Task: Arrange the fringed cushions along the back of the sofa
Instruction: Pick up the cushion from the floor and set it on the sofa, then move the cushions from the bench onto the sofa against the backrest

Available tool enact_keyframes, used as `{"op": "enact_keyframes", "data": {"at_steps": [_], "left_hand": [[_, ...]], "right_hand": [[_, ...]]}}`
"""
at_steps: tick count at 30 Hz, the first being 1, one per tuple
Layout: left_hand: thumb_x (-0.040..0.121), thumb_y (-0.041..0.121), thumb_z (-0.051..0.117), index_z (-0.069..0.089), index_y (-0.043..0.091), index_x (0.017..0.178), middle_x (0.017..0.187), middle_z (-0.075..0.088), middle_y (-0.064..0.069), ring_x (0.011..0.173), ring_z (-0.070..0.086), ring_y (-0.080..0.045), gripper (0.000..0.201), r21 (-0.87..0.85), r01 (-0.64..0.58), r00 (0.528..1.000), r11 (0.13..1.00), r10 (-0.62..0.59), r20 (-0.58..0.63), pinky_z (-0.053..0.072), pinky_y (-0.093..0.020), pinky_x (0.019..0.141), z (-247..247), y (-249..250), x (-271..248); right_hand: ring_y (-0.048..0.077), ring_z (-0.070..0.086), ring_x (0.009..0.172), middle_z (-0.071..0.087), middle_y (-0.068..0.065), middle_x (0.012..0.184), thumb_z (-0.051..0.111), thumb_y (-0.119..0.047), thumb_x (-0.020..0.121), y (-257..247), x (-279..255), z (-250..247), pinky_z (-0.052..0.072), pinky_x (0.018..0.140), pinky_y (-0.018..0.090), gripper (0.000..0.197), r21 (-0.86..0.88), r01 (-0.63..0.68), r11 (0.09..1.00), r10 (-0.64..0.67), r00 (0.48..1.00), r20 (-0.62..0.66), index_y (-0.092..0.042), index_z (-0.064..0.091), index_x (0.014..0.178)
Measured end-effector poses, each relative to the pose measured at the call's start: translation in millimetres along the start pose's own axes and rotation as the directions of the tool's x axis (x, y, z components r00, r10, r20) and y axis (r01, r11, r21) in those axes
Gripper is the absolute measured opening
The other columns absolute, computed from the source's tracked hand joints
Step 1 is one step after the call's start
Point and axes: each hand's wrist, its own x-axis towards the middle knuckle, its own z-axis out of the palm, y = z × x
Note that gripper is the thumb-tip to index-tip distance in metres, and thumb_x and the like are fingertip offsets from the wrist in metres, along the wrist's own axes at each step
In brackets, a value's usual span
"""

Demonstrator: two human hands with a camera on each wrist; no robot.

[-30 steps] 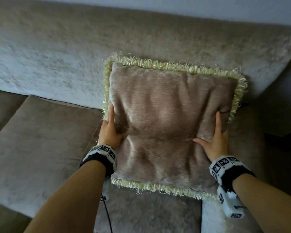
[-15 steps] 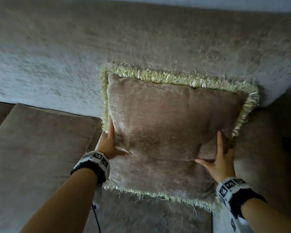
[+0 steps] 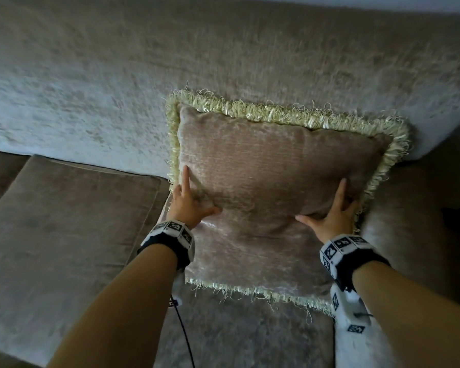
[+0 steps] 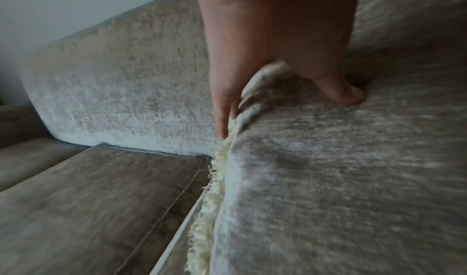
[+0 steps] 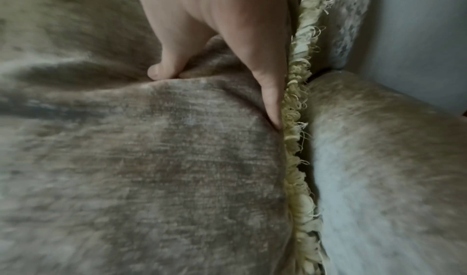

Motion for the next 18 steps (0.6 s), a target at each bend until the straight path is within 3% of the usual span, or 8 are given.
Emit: {"op": "enact_keyframes", "data": {"at_steps": [2,4,6,9,11,13,15,18], "left_hand": [[0.067,0.035,0.081,0.014,0.030,0.148,0.135,0.050,-0.011,0.120,0.052,-0.026,0.105,-0.039,-0.022,0.994,0.999,0.017,-0.107,0.045,-0.041,0.097,-13.1,-5.8,-16.4],[0.073,0.032,0.077,0.038,0.024,0.138,0.117,0.064,-0.005,0.102,0.062,-0.019,0.076,-0.051,-0.002,0.971,0.999,-0.010,-0.237,0.050,-0.035,0.086,-29.4,-12.0,-37.3],[0.077,0.026,0.072,0.055,0.022,0.122,0.101,0.069,-0.002,0.091,0.065,-0.019,0.048,-0.029,0.068,0.952,0.997,-0.074,-0.296,0.050,-0.033,0.079,-45.5,-16.9,-58.4],[0.080,0.021,0.063,0.064,0.025,0.108,0.084,0.069,0.003,0.089,0.066,-0.021,0.029,-0.032,0.121,0.948,0.992,-0.125,-0.292,0.052,-0.033,0.076,-70.1,-17.2,-88.0],[0.080,0.022,0.062,0.064,0.026,0.107,0.079,0.065,0.007,0.087,0.065,-0.020,0.027,-0.053,0.123,0.948,0.991,-0.133,-0.290,0.051,-0.030,0.074,-90.7,-16.6,-106.6],[0.079,0.023,0.062,0.065,0.026,0.106,0.078,0.063,0.007,0.086,0.065,-0.020,0.027,-0.078,0.129,0.936,0.989,-0.148,-0.320,0.050,-0.029,0.074,-113.2,-21.5,-126.0],[0.081,0.024,0.059,0.064,0.026,0.107,0.078,0.063,0.008,0.087,0.065,-0.020,0.027,-0.100,0.153,0.914,0.983,-0.179,-0.364,0.050,-0.029,0.076,-136.6,-33.2,-148.5],[0.083,0.027,0.058,0.063,0.026,0.109,0.080,0.062,0.008,0.090,0.064,-0.019,0.026,-0.118,0.216,0.864,0.969,-0.246,-0.440,0.046,-0.027,0.074,-171.7,-59.9,-188.7]], "right_hand": [[0.038,0.023,0.140,0.004,0.019,0.155,0.081,-0.031,0.070,1.8,-11.7,-3.5,0.037,0.103,0.050,0.112,-0.033,0.017,0.999,-0.020,0.995,-0.101,-0.032,0.003,0.150],[0.039,0.046,0.121,0.032,0.017,0.141,0.072,-0.029,0.080,-1.8,-31.4,-5.2,0.046,0.089,0.046,0.078,-0.124,0.064,0.990,-0.093,0.964,-0.247,-0.022,0.028,0.145],[0.036,0.057,0.105,0.050,0.017,0.124,0.062,-0.027,0.088,-17.8,-53.5,-3.2,0.047,0.080,0.041,0.047,-0.180,0.153,0.972,-0.201,0.936,-0.290,-0.013,0.046,0.131],[0.035,0.064,0.088,0.067,0.017,0.094,0.057,-0.027,0.091,-61.4,-85.7,3.6,0.047,0.071,0.037,0.027,-0.170,0.342,0.924,-0.364,0.924,-0.119,-0.009,0.060,0.111],[0.033,0.065,0.081,0.070,0.013,0.085,0.055,-0.031,0.092,-98.2,-107.3,6.8,0.043,0.063,0.030,0.024,-0.244,0.470,0.848,-0.480,0.877,0.019,-0.010,0.064,0.101],[0.031,0.065,0.079,0.070,0.013,0.085,0.051,-0.033,0.094,-136.7,-130.6,11.7,0.040,0.061,0.027,0.026,-0.285,0.600,0.747,-0.588,0.797,0.139,-0.010,0.064,0.097],[0.030,0.064,0.079,0.071,0.011,0.088,0.049,-0.034,0.094,-172.9,-156.5,22.0,0.046,0.064,0.029,0.028,-0.306,0.707,0.638,-0.670,0.705,0.233,-0.011,0.064,0.096],[0.028,0.065,0.078,0.072,0.006,0.087,0.049,-0.037,0.094,-218.6,-201.1,49.2,0.045,0.064,0.027,0.029,-0.313,0.840,0.444,-0.774,0.535,0.339,-0.013,0.065,0.092]]}}
